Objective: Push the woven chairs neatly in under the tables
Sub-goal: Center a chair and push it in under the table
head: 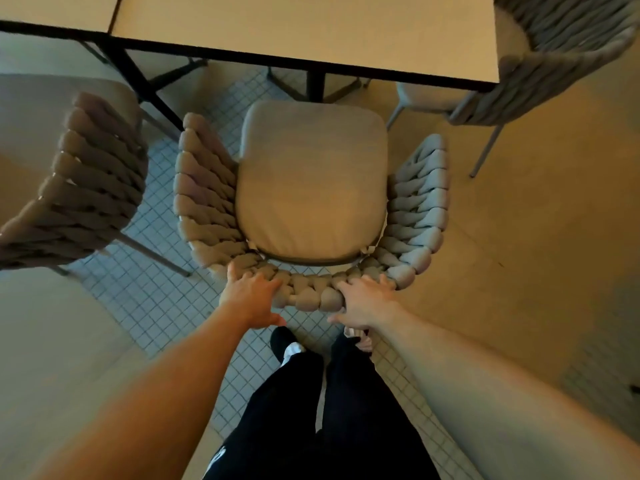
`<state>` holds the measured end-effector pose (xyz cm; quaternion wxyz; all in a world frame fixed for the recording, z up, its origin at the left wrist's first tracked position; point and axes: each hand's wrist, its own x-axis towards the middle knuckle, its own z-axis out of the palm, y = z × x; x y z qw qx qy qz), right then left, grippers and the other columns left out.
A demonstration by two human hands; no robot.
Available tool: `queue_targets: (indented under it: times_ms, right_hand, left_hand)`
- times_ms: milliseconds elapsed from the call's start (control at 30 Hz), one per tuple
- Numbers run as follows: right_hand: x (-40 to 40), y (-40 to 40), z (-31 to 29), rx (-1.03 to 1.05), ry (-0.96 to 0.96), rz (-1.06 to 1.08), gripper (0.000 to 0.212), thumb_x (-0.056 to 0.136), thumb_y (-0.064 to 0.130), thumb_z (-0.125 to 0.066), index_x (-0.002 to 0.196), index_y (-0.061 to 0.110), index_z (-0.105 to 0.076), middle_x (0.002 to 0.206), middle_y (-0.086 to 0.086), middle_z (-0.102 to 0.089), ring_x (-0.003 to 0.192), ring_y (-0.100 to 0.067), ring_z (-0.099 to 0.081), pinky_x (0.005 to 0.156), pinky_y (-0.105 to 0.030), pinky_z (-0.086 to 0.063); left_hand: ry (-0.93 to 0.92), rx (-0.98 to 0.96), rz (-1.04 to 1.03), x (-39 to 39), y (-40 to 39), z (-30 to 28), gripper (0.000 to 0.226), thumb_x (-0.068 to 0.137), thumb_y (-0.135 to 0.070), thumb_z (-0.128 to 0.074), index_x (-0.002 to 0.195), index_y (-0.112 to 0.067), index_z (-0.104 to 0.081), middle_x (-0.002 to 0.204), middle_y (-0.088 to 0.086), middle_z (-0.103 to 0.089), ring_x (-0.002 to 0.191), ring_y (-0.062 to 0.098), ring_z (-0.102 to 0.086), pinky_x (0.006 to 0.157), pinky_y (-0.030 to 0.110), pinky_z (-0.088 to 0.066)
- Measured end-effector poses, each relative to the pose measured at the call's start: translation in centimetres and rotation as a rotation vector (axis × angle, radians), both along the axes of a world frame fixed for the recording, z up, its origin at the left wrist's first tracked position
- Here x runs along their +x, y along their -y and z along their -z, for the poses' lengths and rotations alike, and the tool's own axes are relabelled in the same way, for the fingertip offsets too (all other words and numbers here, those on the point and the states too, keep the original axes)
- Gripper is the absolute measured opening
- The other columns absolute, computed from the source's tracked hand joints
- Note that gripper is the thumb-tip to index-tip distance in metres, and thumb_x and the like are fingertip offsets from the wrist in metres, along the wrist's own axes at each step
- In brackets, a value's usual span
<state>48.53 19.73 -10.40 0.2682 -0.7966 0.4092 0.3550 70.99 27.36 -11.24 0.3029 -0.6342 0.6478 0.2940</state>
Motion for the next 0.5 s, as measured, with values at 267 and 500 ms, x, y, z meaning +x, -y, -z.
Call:
queue_targets:
  times_ms: [267, 500]
  right_hand:
    - [0.3, -0.3, 0.5, -0.032, -0.025, -0.025, 0.068, 0.09, 0.074, -0.05, 0.139, 0.026, -0.05, 0.137, -0.003, -0.057, 0.133, -0.029, -0.043, 0.107, -0.064, -0.027]
    - [-0.5, -2.5, -0.2, -0.046, -0.045, -0.008, 0.062, 0.092, 0.07, -0.05, 0.134, 0.025, -0.053, 0.13, -0.003, -0.061, 0.13, -0.03, -0.047, 0.105, -0.065, -0.027]
  left_hand:
    - [0.033, -0.076, 0.114, 0.8, 0.9, 1.0, 0.039, 0.095, -0.023, -0.052, 0.13, -0.04, -0.047, 0.12, -0.005, -0.063, 0.113, 0.024, -0.061, 0.095, 0.049, -0.035]
    - [0.034, -0.058, 0.098, -0.7, -0.7, 0.8, 0.04, 0.097, -0.019, -0.05, 0.132, -0.038, -0.049, 0.118, -0.004, -0.064, 0.112, 0.024, -0.06, 0.095, 0.049, -0.036]
